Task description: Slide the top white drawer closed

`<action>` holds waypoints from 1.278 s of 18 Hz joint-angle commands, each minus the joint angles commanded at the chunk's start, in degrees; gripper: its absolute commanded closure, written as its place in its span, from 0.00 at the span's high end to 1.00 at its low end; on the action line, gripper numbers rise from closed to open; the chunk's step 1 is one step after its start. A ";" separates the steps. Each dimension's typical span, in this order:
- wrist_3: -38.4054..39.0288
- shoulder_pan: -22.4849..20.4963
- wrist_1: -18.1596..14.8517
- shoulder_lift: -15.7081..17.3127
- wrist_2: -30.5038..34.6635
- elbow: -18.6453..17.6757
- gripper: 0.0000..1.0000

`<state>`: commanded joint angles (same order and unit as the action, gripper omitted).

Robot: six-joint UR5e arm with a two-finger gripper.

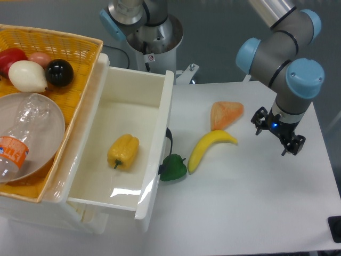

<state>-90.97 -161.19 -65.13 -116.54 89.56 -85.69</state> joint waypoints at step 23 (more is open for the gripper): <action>25.90 2.72 0.00 2.55 -20.54 -1.32 0.87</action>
<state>-65.06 -158.47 -65.13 -113.99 69.02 -87.01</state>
